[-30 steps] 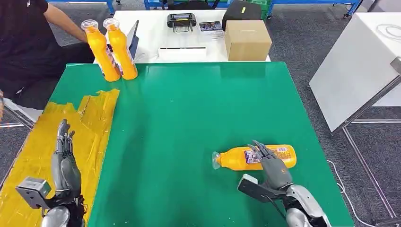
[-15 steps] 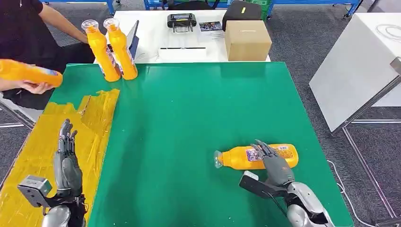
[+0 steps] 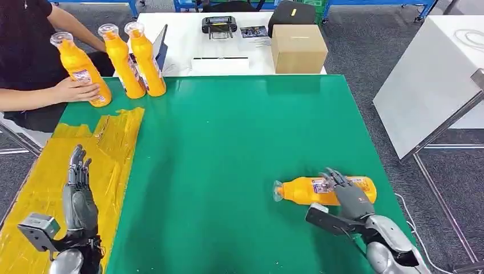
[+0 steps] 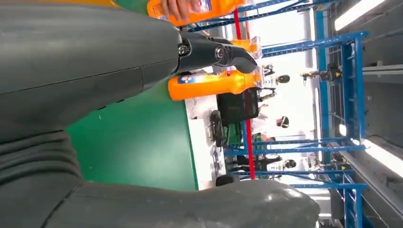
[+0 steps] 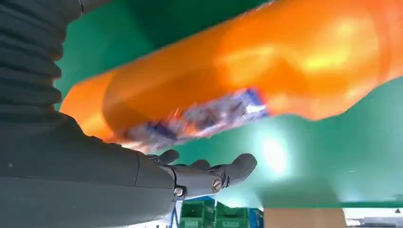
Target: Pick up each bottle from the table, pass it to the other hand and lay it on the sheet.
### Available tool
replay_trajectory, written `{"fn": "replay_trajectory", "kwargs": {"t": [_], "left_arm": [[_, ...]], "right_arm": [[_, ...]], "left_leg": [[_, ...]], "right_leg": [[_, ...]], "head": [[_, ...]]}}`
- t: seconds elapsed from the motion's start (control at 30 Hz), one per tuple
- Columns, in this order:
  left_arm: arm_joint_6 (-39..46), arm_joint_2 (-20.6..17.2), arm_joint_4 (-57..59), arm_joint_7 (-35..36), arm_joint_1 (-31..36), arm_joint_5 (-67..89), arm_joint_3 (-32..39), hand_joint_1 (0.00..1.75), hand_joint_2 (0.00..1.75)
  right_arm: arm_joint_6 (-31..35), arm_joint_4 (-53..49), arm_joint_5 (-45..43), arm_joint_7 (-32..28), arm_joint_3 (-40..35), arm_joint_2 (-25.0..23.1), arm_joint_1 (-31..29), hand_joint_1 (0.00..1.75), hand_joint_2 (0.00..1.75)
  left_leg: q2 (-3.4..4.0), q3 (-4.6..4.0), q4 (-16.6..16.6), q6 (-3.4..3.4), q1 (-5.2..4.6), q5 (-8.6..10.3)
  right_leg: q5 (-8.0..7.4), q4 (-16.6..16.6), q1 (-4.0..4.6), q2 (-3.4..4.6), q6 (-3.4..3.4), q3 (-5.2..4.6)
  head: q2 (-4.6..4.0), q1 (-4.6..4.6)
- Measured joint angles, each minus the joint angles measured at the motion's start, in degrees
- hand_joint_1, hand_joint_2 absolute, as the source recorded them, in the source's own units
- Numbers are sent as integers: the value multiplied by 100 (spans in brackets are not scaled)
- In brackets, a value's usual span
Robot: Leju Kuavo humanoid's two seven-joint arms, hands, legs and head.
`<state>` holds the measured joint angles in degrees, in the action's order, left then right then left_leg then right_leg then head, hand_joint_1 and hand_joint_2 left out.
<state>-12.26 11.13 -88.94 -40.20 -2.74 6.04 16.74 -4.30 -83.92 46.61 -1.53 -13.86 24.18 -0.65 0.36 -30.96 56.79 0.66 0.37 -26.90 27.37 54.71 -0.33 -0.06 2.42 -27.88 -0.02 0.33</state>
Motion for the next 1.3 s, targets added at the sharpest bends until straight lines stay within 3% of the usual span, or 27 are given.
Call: {"fn": "replay_trajectory", "kwargs": {"t": [0.8,1.27,1.3], "left_arm": [[-81,-7,0,0,-6,-90,116,0,0],[-177,-94,129,0,134,-175,243,0,0],[-197,-105,166,0,166,-186,245,0,0]], "right_arm": [[-401,-440,-114,186,5,765,-3,0,175],[-1394,-406,-813,605,-174,1644,139,0,175],[-1448,-388,-853,630,-205,1734,156,164,175]], "left_leg": [[0,0,0,1,-11,0],[-6,2,2,1,-11,0],[-7,2,2,1,-11,0]], "right_leg": [[0,0,-11,0,0,-1],[0,-1,-14,-2,1,-2],[0,-1,-13,-3,1,-3]], "head": [[0,0],[0,-2],[0,0]]}}
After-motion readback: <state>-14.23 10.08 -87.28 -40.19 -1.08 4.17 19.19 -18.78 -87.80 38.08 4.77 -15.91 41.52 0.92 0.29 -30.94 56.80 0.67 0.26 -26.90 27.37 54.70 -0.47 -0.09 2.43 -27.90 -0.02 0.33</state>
